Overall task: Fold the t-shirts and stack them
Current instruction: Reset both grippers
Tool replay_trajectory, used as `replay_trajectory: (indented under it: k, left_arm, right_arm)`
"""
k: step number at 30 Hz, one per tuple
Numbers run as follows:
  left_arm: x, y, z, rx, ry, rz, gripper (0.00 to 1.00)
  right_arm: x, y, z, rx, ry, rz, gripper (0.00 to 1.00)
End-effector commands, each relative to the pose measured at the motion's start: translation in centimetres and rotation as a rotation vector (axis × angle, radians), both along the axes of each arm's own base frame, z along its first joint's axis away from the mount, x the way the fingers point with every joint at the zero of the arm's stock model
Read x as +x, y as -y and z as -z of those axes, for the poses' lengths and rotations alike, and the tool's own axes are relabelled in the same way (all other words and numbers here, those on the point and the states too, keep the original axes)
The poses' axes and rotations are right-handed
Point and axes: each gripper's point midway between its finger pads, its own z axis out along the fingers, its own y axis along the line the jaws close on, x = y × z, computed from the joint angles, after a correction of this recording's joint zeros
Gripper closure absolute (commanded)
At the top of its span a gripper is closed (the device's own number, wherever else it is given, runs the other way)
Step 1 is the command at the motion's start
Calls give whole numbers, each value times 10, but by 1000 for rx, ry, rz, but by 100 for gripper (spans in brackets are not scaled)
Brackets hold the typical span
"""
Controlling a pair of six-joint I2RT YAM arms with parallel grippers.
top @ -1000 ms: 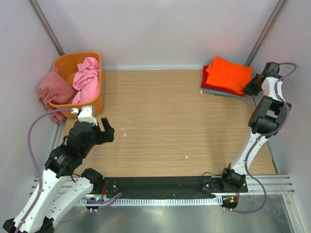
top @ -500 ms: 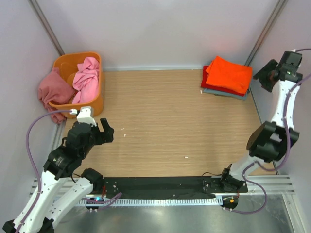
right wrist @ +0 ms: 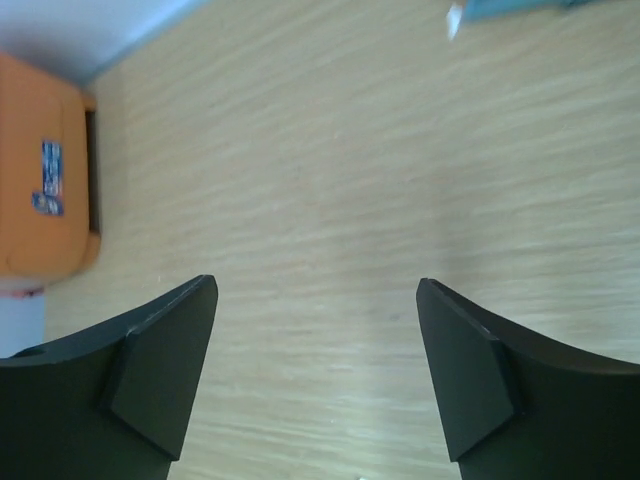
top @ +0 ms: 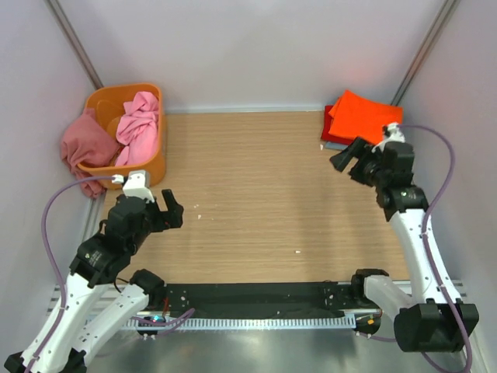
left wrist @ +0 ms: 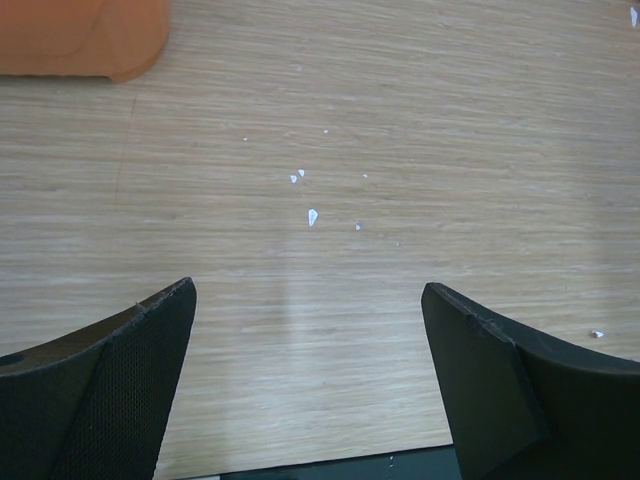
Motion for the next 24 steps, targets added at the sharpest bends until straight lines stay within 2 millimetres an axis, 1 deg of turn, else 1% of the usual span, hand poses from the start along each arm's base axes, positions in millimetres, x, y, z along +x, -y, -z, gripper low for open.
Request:
replay_trajectory:
  k: [1, 2, 4, 5, 7, 8, 9, 10, 11, 13, 14, 15, 17, 18, 20, 21, 22, 24]
  left_arm:
    - [9, 3, -4, 4, 25, 0, 4]
    - [10, 3, -2, 10, 19, -3, 4]
    - [11, 1, 0, 21, 9, -16, 4]
    - [13, 1, 2, 30, -4, -25, 4]
    - [15, -5, 2, 59, -18, -57, 3]
    - [17, -7, 5, 77, -32, -68, 3]
    - [19, -10, 2, 90, -31, -81, 3]
    - [21, -14, 1, 113, -28, -101, 3]
    - [23, -16, -1, 127, -24, -110, 2]
    - [29, -19, -9, 152, -6, -126, 0]
    - [33, -19, -13, 164, 3, -129, 0]
    - [40, -16, -23, 161, 23, -126, 0]
    - [47, -14, -34, 176, 42, -122, 0]
    - [55, -13, -44, 181, 63, -132, 0]
    - [63, -13, -56, 192, 94, -139, 0]
    - [69, -11, -67, 187, 122, -148, 0]
    - [73, -11, -74, 185, 143, -151, 0]
    - [81, -13, -93, 193, 198, -164, 0]
  right_arm:
    - [-15, -52, 22, 112, 35, -131, 12]
    - [-18, -61, 22, 134, 53, -152, 11]
    - [-27, -77, 33, 155, 44, -189, 10]
    - [-36, -91, 47, 166, 13, -222, 9]
    - [-42, -101, 53, 172, 22, -244, 8]
    - [-48, -111, 62, 178, 15, -264, 7]
    - [-48, -114, 67, 185, 11, -268, 7]
    - [-53, -118, 84, 189, -15, -278, 7]
    - [-51, -127, 78, 213, 33, -306, 6]
    - [-52, -138, 93, 252, 19, -328, 6]
    - [-52, -143, 99, 269, 45, -343, 6]
    - [-57, -152, 107, 284, 32, -364, 6]
    - [-61, -161, 129, 284, -2, -386, 6]
    - [-61, -169, 126, 291, 28, -404, 6]
    - [-65, -179, 134, 283, 43, -440, 6]
    - [-65, -181, 138, 267, 46, -439, 6]
    - [-70, -187, 144, 244, 45, -466, 6]
    - [-71, -191, 147, 226, 67, -480, 5]
